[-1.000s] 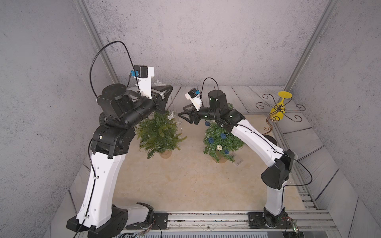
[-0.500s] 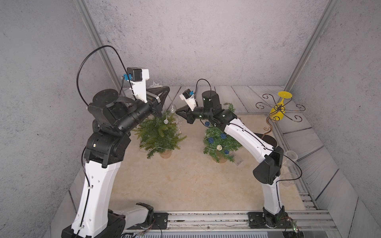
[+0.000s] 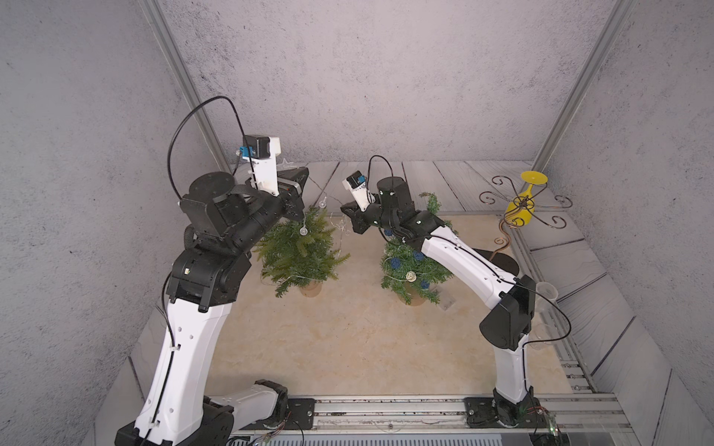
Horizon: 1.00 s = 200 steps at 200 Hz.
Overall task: Wrap string light around the christmas tree
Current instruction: Wrap the light string around the Christmas tree.
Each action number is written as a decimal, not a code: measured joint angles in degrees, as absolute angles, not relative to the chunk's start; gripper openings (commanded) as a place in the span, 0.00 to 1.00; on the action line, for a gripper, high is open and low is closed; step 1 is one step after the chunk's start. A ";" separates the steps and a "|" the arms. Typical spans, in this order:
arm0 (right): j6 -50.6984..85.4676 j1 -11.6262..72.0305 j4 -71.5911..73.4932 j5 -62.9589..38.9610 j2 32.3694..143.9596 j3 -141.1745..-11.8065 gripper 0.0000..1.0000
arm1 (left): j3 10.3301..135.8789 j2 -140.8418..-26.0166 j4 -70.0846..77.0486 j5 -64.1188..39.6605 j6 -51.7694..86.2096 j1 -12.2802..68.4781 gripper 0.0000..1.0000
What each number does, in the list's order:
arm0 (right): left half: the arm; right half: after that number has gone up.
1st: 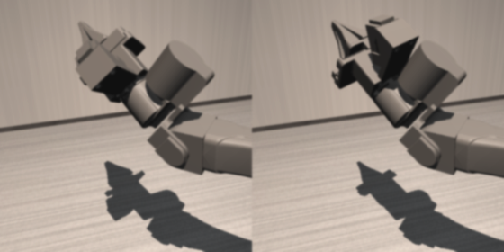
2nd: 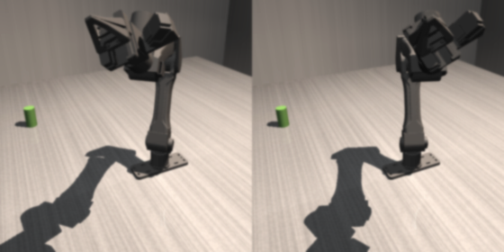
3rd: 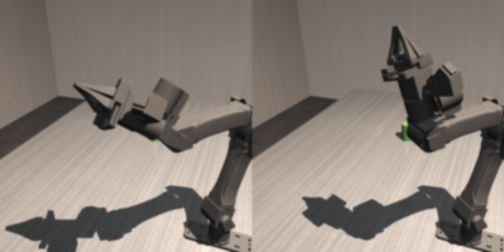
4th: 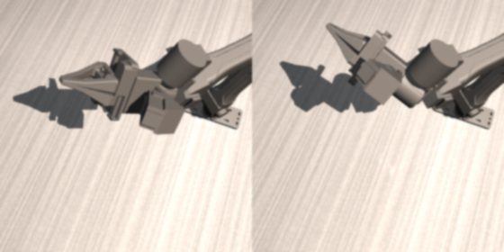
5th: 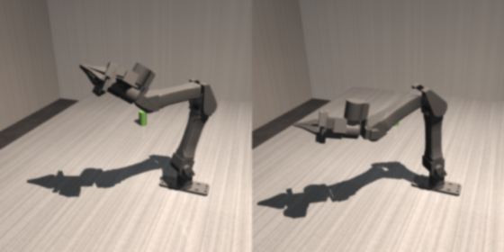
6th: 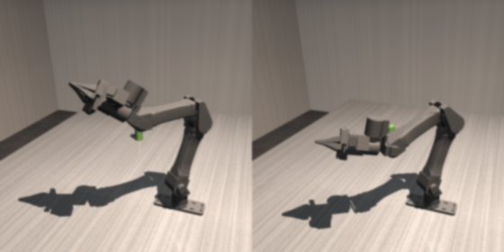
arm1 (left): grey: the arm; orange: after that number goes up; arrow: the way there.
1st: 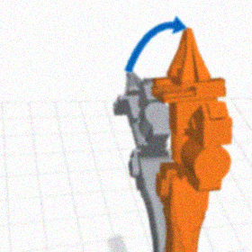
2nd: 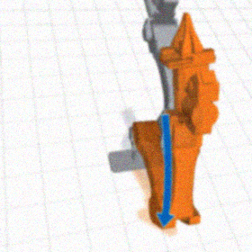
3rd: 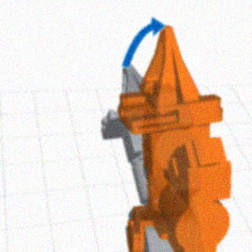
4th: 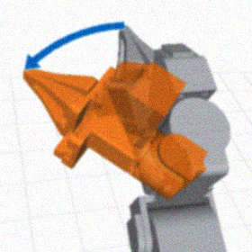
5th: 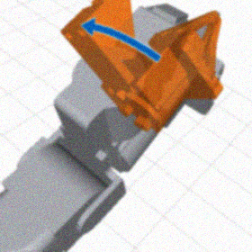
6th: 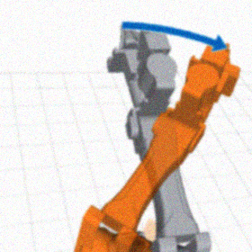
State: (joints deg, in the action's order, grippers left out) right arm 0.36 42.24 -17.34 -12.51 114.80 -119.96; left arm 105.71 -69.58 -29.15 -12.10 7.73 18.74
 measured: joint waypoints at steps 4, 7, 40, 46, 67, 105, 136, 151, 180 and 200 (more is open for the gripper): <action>0.38 42.13 -17.91 -12.34 114.85 -120.51 0.00 | 105.86 -69.84 -29.39 -11.86 7.68 18.57 0.00; 0.40 42.09 -18.35 -12.01 114.85 -120.92 0.00 | 106.08 -70.11 -29.65 -11.70 7.64 18.41 0.00; 0.91 41.54 -22.28 -11.86 117.78 -132.68 0.00 | 107.66 -72.18 -30.94 -10.22 7.33 16.05 0.00; 1.08 41.47 -22.46 -11.92 118.85 -135.28 0.00 | 107.72 -72.38 -31.09 -10.07 7.38 15.25 0.00; 2.17 41.45 -22.28 -12.93 122.39 -141.14 0.00 | 107.74 -72.95 -31.11 -9.87 8.14 11.60 0.00; 5.43 41.45 -20.88 -16.49 129.34 -142.96 0.03 | 105.89 -74.70 -28.38 -16.01 13.26 2.46 0.00; 7.75 41.45 -19.99 -20.12 133.32 -142.96 0.04 | 101.58 -76.14 -22.50 -23.03 18.76 -3.14 0.00; 8.62 41.50 -19.33 -21.74 133.64 -142.96 0.07 | 99.98 -77.60 -19.53 -26.46 22.35 -6.42 0.00; 9.69 41.52 -16.69 -24.18 133.64 -143.09 0.50 | 99.72 -80.84 -16.91 -30.41 27.64 -11.94 0.00; 9.89 41.63 -16.14 -25.58 133.64 -143.09 0.52 | 101.06 -81.43 -18.92 -30.24 28.64 -12.88 0.00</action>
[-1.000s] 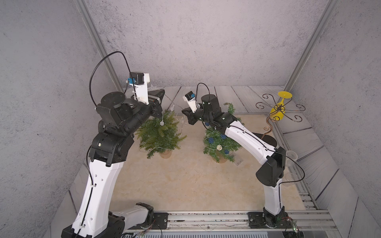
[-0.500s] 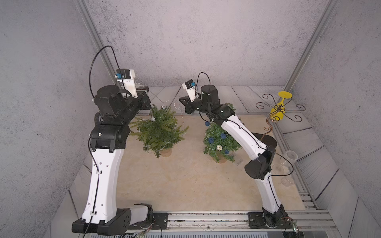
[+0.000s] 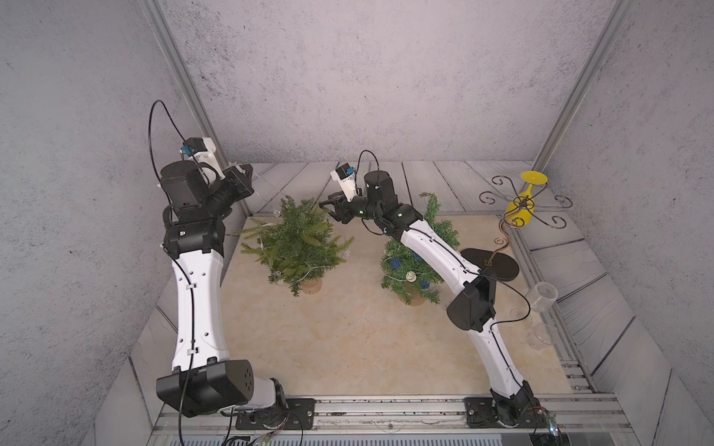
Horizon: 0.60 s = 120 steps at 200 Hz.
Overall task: Wrap string light around the christmas tree
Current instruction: Wrap the light string around the Christmas tree.
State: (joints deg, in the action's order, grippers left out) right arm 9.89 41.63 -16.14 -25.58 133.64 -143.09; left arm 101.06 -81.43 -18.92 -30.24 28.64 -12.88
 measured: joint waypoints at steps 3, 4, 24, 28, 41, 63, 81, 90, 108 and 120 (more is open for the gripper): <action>9.85 41.69 -16.12 -25.67 133.64 -143.09 0.53 | 101.47 -81.54 -19.07 -30.26 28.77 -12.88 0.00; 9.85 41.71 -16.10 -25.74 133.64 -143.09 0.53 | 101.56 -81.58 -19.14 -30.26 28.77 -12.88 0.00; 9.37 41.95 -16.27 -26.09 133.64 -143.09 0.54 | 103.39 -81.91 -19.55 -30.61 29.30 -12.84 0.00; 9.15 42.06 -16.43 -26.06 133.64 -143.09 0.55 | 103.48 -81.91 -19.55 -30.65 29.50 -12.84 0.00; 7.84 42.46 -17.17 -25.98 133.62 -143.06 0.57 | 103.53 -81.89 -19.81 -30.63 30.13 -12.88 0.00; 5.61 43.51 -17.58 -25.74 132.88 -140.97 0.61 | 103.55 -81.91 -21.10 -30.61 31.20 -13.37 0.00; 4.36 44.18 -17.78 -25.36 131.87 -137.67 0.64 | 104.68 -82.19 -23.09 -31.00 32.03 -15.46 0.00; 4.12 44.34 -17.82 -25.12 131.50 -136.38 0.65 | 105.91 -82.98 -23.49 -31.22 32.64 -16.88 0.00; 3.90 44.64 -18.33 -24.86 130.89 -134.82 0.66 | 108.01 -85.27 -22.76 -32.88 33.56 -18.48 0.00; 3.92 44.69 -18.24 -24.88 130.15 -133.67 0.66 | 107.24 -86.35 -21.19 -34.59 34.50 -18.63 0.00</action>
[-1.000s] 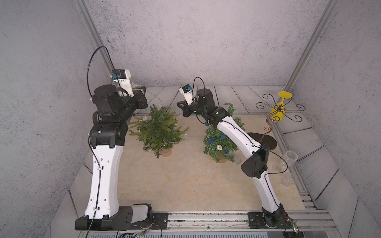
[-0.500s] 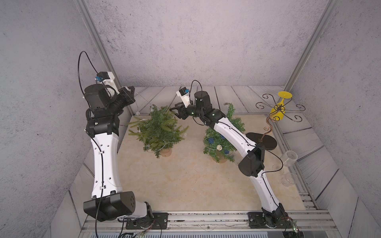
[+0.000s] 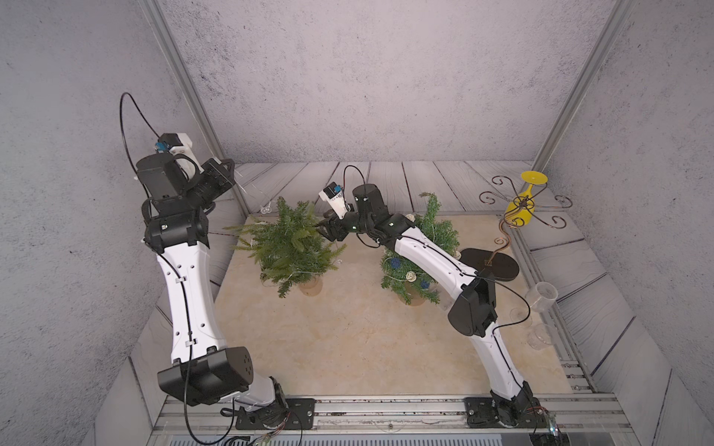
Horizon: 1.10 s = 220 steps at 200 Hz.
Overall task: Wrap string light around the christmas tree
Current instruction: Wrap the light string around the Christmas tree.
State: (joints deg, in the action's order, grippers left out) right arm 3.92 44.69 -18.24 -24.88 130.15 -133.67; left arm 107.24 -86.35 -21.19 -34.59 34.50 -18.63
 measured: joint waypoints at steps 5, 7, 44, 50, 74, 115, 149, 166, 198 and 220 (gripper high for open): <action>3.99 44.69 -18.15 -24.95 129.64 -132.81 0.66 | 106.39 -86.52 -20.51 -35.20 34.87 -18.63 0.00; 3.99 44.69 -18.13 -24.95 129.38 -132.49 0.66 | 105.93 -86.59 -20.21 -35.35 35.00 -18.63 0.00; 4.40 44.69 -17.39 -24.88 124.55 -127.28 0.68 | 102.61 -87.50 -20.01 -38.61 36.32 -18.52 0.00; 4.45 44.66 -17.08 -24.80 123.48 -126.10 0.68 | 102.45 -87.46 -20.14 -38.70 36.25 -18.52 0.00; 4.75 44.66 -15.57 -24.25 118.69 -120.57 0.71 | 100.22 -85.97 -20.14 -38.76 36.40 -18.52 0.00; 4.56 44.97 -13.78 -23.31 111.46 -113.71 0.74 | 99.39 -82.85 -25.19 -36.69 34.70 -18.61 0.00; 4.12 45.89 -13.06 -22.87 106.17 -109.06 0.76 | 104.47 -87.92 -25.47 -39.64 33.69 -18.92 0.00; 2.63 47.46 -13.43 -21.87 104.97 -108.99 0.78 | 101.71 -89.30 -25.76 -39.86 33.58 -18.44 0.00; -0.58 51.55 -13.65 -19.73 100.86 -103.53 0.80 | 94.52 -84.34 -29.06 -34.98 32.93 -18.24 0.00; -2.00 53.98 -12.64 -20.14 97.91 -98.24 0.80 | 93.58 -78.76 -29.15 -34.02 32.60 -18.26 0.00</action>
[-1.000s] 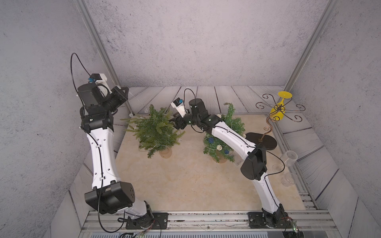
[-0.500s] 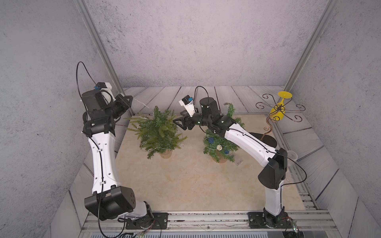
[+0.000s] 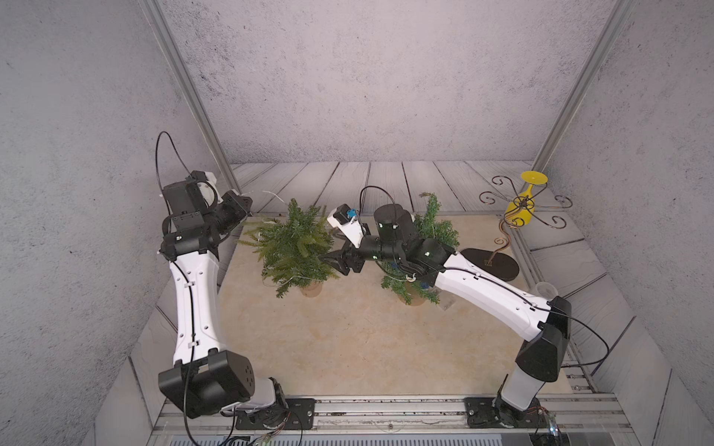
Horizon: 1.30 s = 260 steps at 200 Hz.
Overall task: Wrap string light around the christmas tree
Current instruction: Wrap the light string around the Christmas tree.
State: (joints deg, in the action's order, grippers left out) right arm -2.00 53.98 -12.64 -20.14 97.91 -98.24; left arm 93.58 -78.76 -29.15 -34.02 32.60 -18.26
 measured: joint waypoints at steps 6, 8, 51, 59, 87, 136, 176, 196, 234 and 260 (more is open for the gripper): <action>-2.44 54.48 -12.40 -20.27 97.43 -97.41 0.80 | 93.19 -77.23 -27.94 -34.30 33.06 -18.26 0.00; -2.61 54.74 -12.23 -20.32 97.27 -97.14 0.80 | 92.99 -76.73 -27.40 -34.35 33.06 -18.26 0.00; -5.26 58.15 -10.52 -20.43 97.21 -98.04 0.80 | 97.82 -76.51 -23.51 -38.15 35.48 -18.26 0.00; -5.30 58.59 -10.00 -20.47 97.41 -98.96 0.80 | 98.00 -77.06 -23.07 -39.16 36.01 -18.26 0.00; -4.75 58.83 -7.57 -21.10 99.35 -103.55 0.80 | 93.69 -76.12 -22.55 -41.80 37.47 -18.26 0.00; -3.25 58.83 -6.83 -23.66 108.64 -114.78 0.79 | 89.36 -72.62 -20.10 -50.04 42.15 -18.26 0.00; -3.25 58.83 -10.09 -23.75 115.81 -123.74 0.79 | 86.67 -66.63 -20.36 -51.44 42.11 -18.26 0.00; -3.25 58.83 -11.00 -23.88 118.89 -128.64 0.76 | 86.30 -65.32 -19.88 -51.59 41.87 -18.61 0.00; -3.29 58.83 -12.49 -23.83 123.44 -135.50 0.73 | 78.39 -66.85 -10.35 -54.87 47.20 -19.66 0.00; -3.29 58.83 -13.13 -23.62 126.41 -139.24 0.69 | 74.41 -67.53 -8.40 -55.29 49.69 -19.88 0.00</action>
